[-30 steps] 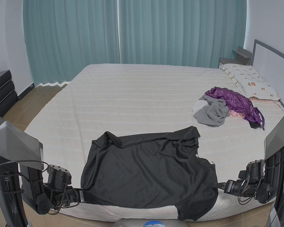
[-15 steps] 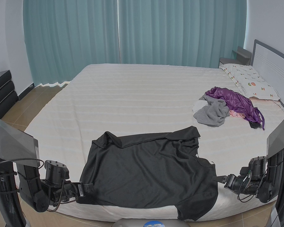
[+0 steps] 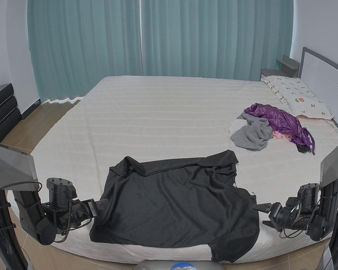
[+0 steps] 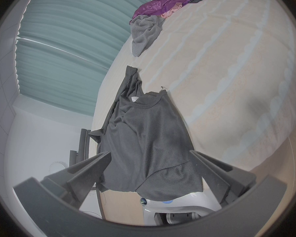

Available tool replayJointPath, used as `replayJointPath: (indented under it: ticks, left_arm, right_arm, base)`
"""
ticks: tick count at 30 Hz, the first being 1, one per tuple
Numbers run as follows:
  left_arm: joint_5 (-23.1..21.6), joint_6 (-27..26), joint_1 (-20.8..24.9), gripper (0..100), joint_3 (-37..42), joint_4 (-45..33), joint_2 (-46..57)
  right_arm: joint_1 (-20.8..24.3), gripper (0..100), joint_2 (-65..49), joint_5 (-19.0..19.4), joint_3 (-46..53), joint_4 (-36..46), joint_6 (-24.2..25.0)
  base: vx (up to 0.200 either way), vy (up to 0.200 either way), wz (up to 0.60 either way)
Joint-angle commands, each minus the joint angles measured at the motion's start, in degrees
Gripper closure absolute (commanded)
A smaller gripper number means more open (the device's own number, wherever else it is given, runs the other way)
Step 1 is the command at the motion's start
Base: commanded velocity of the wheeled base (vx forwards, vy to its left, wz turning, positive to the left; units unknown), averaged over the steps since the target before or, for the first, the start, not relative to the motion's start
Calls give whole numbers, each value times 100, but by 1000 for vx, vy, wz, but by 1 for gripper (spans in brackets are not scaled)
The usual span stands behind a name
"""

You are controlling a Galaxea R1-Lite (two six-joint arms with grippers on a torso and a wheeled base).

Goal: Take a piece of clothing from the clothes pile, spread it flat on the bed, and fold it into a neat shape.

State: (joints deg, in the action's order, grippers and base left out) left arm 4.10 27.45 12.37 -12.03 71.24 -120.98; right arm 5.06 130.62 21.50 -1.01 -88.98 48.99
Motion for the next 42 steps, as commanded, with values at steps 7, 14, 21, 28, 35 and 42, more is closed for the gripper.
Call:
replayJointPath:
  ticks: [7, 14, 21, 28, 35, 42]
  left_arm:
    - [3, 58, 2, 0, -36, 4, 4]
    - [3, 67, 11, 0, -45, 4, -13]
    - [3, 384, 28, 0, -168, 4, -13]
    - [3, 647, 28, 0, -309, -5, 4]
    - [-5, 682, -16, 0, -660, -31, -145]
    - [-120, 682, 28, 0, -1513, -313, -514]
  right_arm:
    - [-31, 0, -81, 12, 66, -76, 49]
    - [-31, 0, -72, 12, 48, -76, 49]
    - [-31, 0, -72, 12, 31, -76, 49]
    - [-23, 0, -63, 12, 31, -85, 49]
    - [-5, 0, 7, 20, -48, -85, 58]
    - [30, 0, 86, 20, -127, -76, 66]
  base:
    - [0, 200, 0]
    - [0, 57, 0]
    - [0, 0, 0]
    - [114, 0, 0]
    - [57, 0, 0]
    - [0, 0, 0]
